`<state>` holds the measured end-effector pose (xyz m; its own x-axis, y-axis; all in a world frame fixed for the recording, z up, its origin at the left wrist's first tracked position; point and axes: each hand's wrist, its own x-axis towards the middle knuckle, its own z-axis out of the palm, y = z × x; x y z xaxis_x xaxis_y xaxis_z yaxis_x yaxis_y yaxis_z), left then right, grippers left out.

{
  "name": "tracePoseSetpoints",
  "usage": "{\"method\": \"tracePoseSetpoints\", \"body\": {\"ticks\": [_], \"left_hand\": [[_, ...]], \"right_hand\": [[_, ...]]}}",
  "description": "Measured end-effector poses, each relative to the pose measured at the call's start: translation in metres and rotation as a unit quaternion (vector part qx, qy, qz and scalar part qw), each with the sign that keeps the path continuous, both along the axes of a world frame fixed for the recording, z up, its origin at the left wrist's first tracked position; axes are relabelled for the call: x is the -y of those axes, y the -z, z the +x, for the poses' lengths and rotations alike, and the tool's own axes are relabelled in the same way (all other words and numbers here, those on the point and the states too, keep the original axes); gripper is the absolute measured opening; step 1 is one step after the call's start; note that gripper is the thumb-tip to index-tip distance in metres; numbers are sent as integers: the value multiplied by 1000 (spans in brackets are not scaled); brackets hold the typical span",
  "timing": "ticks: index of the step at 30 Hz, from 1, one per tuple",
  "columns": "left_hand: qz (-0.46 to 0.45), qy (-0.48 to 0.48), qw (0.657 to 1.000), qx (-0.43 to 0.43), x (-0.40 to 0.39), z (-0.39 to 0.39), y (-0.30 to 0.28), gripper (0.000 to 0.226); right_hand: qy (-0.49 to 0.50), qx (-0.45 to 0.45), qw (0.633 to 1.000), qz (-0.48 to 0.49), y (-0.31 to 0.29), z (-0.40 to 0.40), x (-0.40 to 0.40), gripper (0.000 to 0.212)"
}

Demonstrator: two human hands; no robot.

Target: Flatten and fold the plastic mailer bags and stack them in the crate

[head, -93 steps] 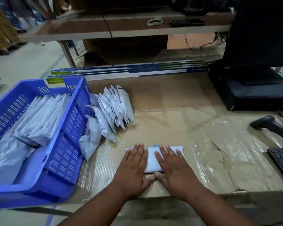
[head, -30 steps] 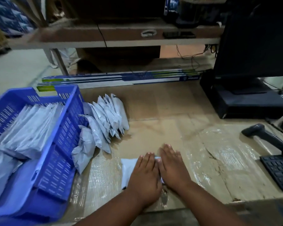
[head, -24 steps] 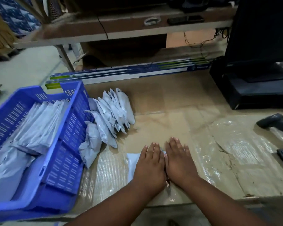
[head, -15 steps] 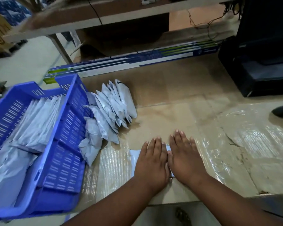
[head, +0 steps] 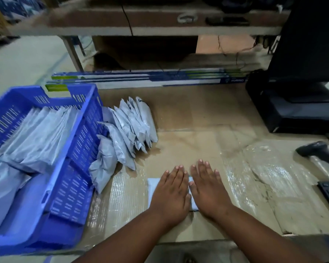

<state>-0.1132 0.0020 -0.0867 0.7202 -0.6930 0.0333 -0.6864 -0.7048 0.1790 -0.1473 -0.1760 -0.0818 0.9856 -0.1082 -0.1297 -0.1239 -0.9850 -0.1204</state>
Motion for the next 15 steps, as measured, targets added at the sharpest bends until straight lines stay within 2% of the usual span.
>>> {"method": "tracePoseSetpoints", "body": {"ticks": [3,6,8,10,12,15], "left_hand": [[14,9,1000,-1,0,2,-8,72],[38,2,999,-8,-3,6,-23,84],[81,-22,996,24,-7,5,-31,93],[109,-32,992,63,-12,-2,-31,80],[99,-42,991,85,-20,-7,-27,69],[75,-65,993,65,-30,-8,-19,69]], "right_hand": [[-25,-14,999,-29,-22,6,-3,83],[-34,5,999,24,-29,10,-16,73],[-21,-1,998,52,-19,6,-25,73],[0,-3,1000,20,-7,0,-30,73],[12,-3,1000,4,-3,0,-32,71],[13,1,1000,-11,2,2,-33,75]]}}
